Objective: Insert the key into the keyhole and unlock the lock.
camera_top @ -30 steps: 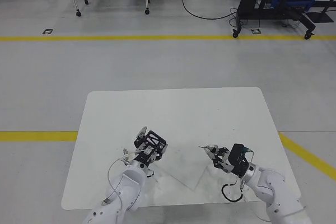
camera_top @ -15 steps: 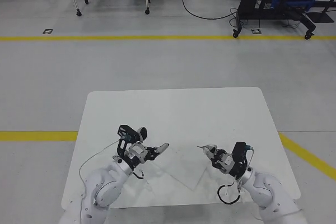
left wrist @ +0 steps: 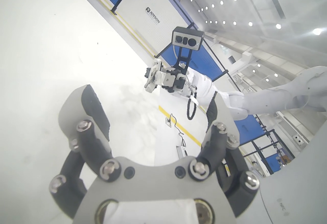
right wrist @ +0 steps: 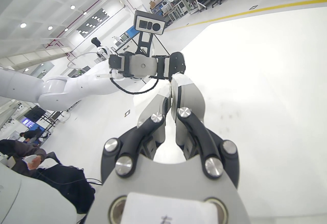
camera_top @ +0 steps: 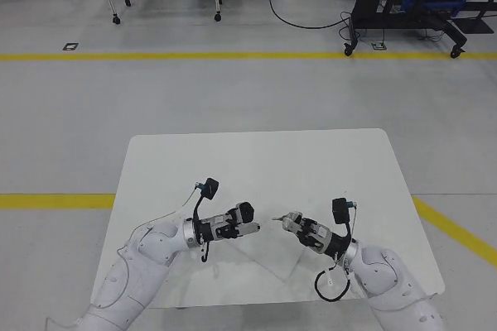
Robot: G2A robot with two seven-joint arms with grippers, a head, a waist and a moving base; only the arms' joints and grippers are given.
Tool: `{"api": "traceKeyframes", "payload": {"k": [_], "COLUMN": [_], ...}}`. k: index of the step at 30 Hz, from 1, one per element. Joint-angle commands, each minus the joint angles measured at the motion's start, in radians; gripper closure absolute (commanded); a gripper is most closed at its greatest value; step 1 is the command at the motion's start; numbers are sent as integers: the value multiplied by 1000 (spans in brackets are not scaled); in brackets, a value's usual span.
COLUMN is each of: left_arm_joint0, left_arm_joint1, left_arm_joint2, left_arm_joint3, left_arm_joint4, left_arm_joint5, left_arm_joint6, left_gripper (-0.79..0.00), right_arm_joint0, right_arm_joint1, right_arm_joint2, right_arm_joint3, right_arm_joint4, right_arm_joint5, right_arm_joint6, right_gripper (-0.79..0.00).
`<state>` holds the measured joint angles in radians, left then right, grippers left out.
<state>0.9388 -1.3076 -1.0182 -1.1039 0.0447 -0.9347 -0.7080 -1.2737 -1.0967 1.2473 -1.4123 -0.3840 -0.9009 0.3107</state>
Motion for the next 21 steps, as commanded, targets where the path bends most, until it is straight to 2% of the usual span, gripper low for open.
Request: {"api": "traceKeyframes", "payload": {"k": [1, 5, 7, 13, 21], "left_arm_joint0": [-5, -14, -13, -12, -8], "left_arm_joint1": [-2, -4, -5, -7, -9], "left_arm_joint2": [9, 21, 27, 41, 61], "left_arm_joint3": [9, 12, 6, -6, -9], "left_arm_joint4": [12, 52, 68, 101, 97], "left_arm_joint5": [-7, -7, -4, 15, 34], "left_arm_joint6": [17, 43, 58, 89, 113], "left_gripper": [-603, -409, -363, -305, -302], "right_arm_joint0": [10, 33, 44, 59, 61], "right_arm_joint1": [1, 0, 0, -2, -2], "right_arm_joint2": [-7, -28, -35, -50, -66], "right_arm_joint3": [2, 15, 22, 37, 41], "right_arm_joint4": [21, 69, 86, 90, 86], "right_arm_joint5": [6, 2, 0, 3, -3], "right_arm_joint6": [29, 69, 83, 88, 102], "right_gripper": [0, 0, 0, 0, 0]}}
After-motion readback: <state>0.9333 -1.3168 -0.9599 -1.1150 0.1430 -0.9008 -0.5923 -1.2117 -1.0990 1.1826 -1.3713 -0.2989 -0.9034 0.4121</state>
